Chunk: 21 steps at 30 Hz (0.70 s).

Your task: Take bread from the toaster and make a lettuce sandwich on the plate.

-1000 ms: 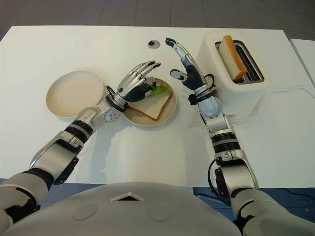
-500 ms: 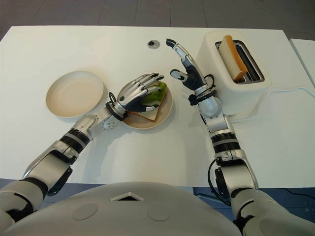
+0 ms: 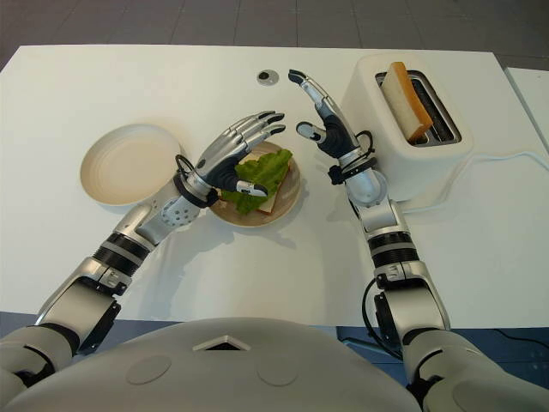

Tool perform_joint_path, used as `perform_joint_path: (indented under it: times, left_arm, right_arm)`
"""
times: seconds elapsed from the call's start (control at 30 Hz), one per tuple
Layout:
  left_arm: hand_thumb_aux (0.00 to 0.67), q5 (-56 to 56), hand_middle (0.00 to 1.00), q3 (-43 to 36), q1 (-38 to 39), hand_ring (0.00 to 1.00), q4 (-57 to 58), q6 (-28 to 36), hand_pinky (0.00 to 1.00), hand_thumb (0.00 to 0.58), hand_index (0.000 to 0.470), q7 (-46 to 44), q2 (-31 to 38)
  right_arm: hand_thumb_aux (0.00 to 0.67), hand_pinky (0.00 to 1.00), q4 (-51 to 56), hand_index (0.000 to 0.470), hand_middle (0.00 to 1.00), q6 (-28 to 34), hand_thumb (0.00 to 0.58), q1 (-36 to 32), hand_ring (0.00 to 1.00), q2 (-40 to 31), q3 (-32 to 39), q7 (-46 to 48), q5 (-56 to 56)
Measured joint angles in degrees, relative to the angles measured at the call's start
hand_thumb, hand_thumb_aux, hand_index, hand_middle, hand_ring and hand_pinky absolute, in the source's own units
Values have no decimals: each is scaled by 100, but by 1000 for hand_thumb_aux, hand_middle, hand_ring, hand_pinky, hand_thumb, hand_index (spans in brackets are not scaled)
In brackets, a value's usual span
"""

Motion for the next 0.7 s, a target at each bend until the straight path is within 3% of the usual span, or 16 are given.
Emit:
perform_joint_path:
  times: [0.23,0.4,0.5,0.6,0.7]
  left_arm:
    - [0,-1562,0,675,380,0,-762,-487,0,0,0,-755,200]
    - [0,-3999,0,1273,582,0,-1338,-1042,0,0,0,-1386,265]
    - [0,-4145,0,1469,619,0,-1176,-1095,0,0,0,-1567,-12]
    - [0,-3945,0,1561,640,0,-829,-1189,0,0,0,-1684,-340]
    - [0,-3799,0,1661,619,0,-665,-1298,0,0,0,-1737,-582]
  right_arm:
    - [0,0,-476,0,0,28,0,59,0,0,-2,226,338]
    - [0,0,-2429,0,0,364,0,606,0,-118,-145,642,961]
    - [0,0,-3290,0,0,728,0,818,0,-728,-819,1078,1918]
    - [0,0,-3347,0,0,886,0,1067,0,-1541,-1720,1720,2805]
    - [0,0,-3164,0,0,892,0,1289,0,-2229,-2461,2139,2846]
